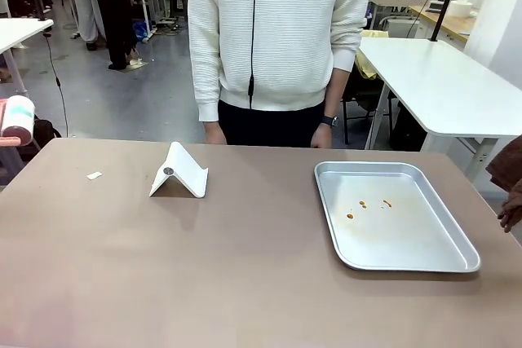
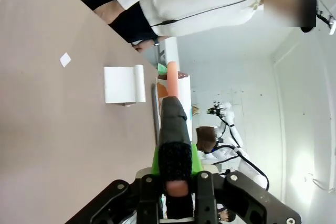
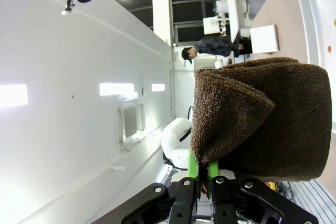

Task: Clean the surface of the table.
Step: If a person points to the right, clean the right side of the table with your right hand, and if they point to the left, clean the left side with your left hand.

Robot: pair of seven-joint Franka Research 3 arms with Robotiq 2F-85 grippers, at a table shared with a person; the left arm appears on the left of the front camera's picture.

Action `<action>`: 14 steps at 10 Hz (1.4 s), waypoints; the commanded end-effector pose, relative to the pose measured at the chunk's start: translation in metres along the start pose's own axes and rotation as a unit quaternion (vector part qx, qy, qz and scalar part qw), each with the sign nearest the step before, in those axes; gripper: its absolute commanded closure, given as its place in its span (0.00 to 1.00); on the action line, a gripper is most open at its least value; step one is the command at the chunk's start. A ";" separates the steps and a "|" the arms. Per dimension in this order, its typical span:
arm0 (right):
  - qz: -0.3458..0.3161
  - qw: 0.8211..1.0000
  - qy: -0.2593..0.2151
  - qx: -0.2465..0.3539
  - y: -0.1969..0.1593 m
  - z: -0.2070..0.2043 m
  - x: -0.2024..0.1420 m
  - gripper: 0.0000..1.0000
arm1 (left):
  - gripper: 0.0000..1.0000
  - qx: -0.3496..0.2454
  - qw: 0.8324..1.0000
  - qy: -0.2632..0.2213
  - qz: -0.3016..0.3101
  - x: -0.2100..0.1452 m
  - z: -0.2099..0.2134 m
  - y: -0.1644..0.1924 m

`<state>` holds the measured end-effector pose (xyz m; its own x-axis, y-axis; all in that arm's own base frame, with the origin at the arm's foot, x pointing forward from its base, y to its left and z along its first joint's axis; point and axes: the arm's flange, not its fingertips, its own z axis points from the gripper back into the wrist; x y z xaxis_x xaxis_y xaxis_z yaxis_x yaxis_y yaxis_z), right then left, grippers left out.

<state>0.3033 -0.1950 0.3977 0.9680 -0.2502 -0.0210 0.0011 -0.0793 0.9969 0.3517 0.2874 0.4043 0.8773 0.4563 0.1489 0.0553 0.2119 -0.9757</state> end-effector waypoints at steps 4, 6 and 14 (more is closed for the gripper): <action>-0.010 1.000 0.004 0.000 0.008 -0.001 -0.003 1.00 | 0.78 0.125 0.988 0.057 0.067 0.047 -0.060 0.029; -0.010 1.000 0.004 0.000 0.008 -0.001 -0.003 1.00 | 0.78 0.187 0.978 0.022 0.086 0.053 -0.077 0.044; -0.010 1.000 0.004 0.000 0.008 -0.001 -0.003 1.00 | 0.78 0.274 0.957 -0.044 0.081 0.062 -0.113 0.080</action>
<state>0.3032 -0.1949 0.3980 0.9680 -0.2501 -0.0205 0.0007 -0.0790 0.9969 0.4612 0.2405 0.3301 0.8316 0.5536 0.0440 -0.3134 0.5332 -0.7858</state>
